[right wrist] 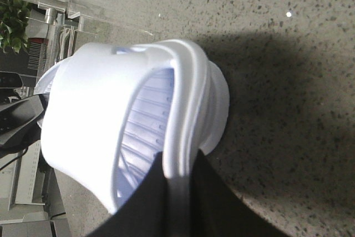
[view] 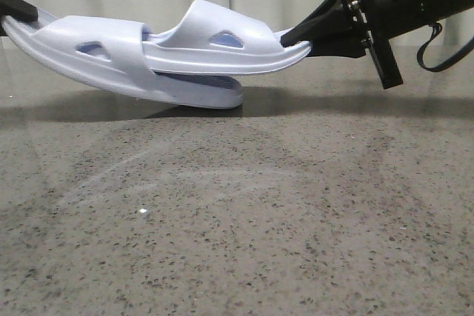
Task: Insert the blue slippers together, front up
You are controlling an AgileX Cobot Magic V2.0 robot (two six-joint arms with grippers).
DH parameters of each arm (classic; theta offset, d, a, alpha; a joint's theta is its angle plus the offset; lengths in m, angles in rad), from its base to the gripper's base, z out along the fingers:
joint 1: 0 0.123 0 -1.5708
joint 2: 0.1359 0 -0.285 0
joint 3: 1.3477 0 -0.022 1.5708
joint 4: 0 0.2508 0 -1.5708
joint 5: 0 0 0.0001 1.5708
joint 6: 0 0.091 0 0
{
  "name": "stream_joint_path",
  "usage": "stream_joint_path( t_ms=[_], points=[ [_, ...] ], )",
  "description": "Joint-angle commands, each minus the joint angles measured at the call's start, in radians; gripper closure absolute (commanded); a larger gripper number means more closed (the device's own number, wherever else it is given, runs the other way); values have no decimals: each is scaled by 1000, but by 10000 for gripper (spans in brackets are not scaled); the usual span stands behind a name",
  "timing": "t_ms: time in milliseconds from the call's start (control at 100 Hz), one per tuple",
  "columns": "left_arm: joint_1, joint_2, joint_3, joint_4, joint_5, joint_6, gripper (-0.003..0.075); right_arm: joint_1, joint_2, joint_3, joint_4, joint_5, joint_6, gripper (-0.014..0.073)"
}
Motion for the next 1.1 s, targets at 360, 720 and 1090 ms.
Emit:
stream_joint_path(
  t_ms=[360,720,1090],
  points=[
    [20,-28,-24,-24,160,10,705,-188,-41,-31,28,322,-3,448],
    [33,-28,-24,-47,123,28,705,-288,-70,-31,15,322,10,378],
    [-45,-28,-24,-38,-46,225,702,-347,-106,-31,-55,322,10,378]
  ],
)
